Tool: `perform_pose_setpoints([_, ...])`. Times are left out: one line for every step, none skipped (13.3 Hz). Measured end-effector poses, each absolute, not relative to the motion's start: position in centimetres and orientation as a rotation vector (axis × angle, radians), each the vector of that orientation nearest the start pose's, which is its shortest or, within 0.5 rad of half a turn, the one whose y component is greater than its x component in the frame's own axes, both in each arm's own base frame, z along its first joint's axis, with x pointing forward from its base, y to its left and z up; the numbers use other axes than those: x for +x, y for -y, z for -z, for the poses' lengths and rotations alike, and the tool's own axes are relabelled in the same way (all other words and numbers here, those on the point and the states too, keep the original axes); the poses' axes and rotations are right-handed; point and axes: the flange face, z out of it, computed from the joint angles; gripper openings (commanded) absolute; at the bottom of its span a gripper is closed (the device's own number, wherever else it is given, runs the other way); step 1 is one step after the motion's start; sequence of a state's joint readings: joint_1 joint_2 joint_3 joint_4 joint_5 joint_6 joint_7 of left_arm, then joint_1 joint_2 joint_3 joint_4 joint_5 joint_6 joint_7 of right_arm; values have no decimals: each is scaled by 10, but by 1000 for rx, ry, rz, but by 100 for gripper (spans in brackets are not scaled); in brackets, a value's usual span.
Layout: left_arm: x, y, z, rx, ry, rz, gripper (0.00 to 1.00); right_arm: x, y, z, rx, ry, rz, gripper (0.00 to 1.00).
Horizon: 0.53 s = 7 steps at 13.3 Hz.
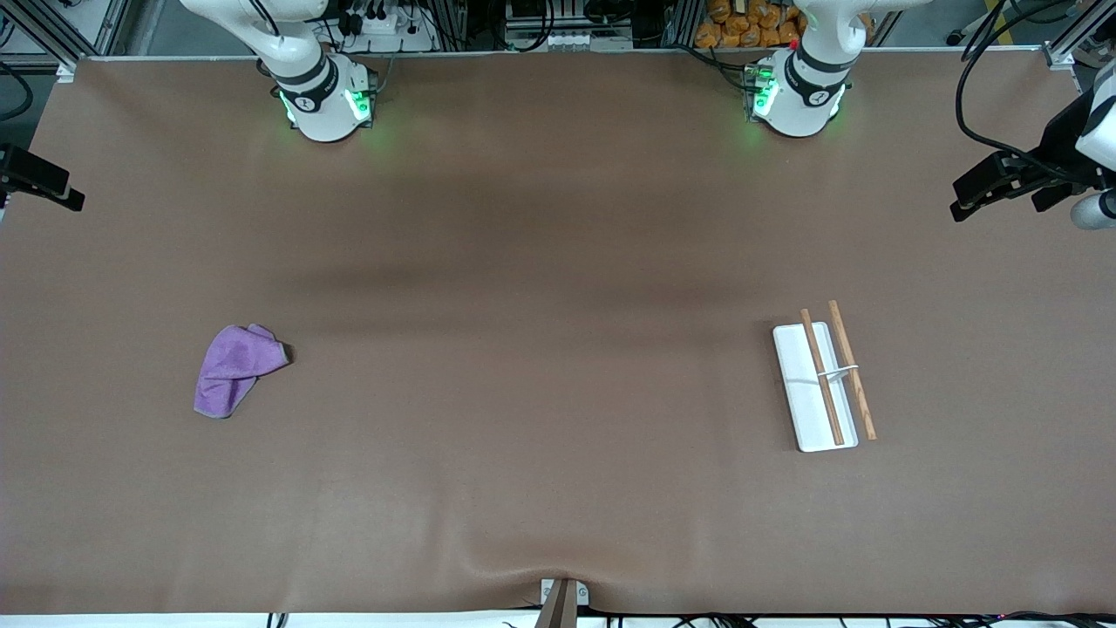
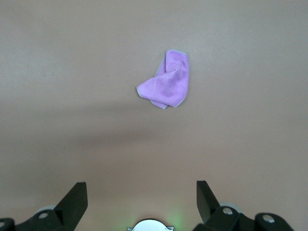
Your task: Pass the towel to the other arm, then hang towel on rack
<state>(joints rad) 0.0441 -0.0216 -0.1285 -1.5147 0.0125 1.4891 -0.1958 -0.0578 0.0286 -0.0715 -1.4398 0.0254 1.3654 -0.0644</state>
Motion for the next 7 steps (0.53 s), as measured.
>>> perform_pose_setpoints([538,45,-655,-3121,176,-3,100,542,66,-643,-3102,-94,-183,100])
perform_pose_setpoints([538,45,-655,-3121,177,-3,100,548,66,-630,-3100,-95,-219,100])
perform_pose_setpoints([538,45,-655,-3121,177,-6,100,556,67,-615,-3099,-96,-250,100])
perform_pose_setpoints([538,44,-654,-3120,177,-9,100,568,69,-598,-3102,-97,-258,100])
perform_pose_setpoints([538,44,-653,-3120,177,-12,100,581,70,-579,-3106,-100,-253,100])
perform_pose_setpoints([538,44,-653,-3120,178,-13,100,595,73,-558,-3109,-105,-253,100])
perform_pose_setpoints([538,44,-653,-3120,178,-13,100,607,76,-536,-3111,-111,-262,100])
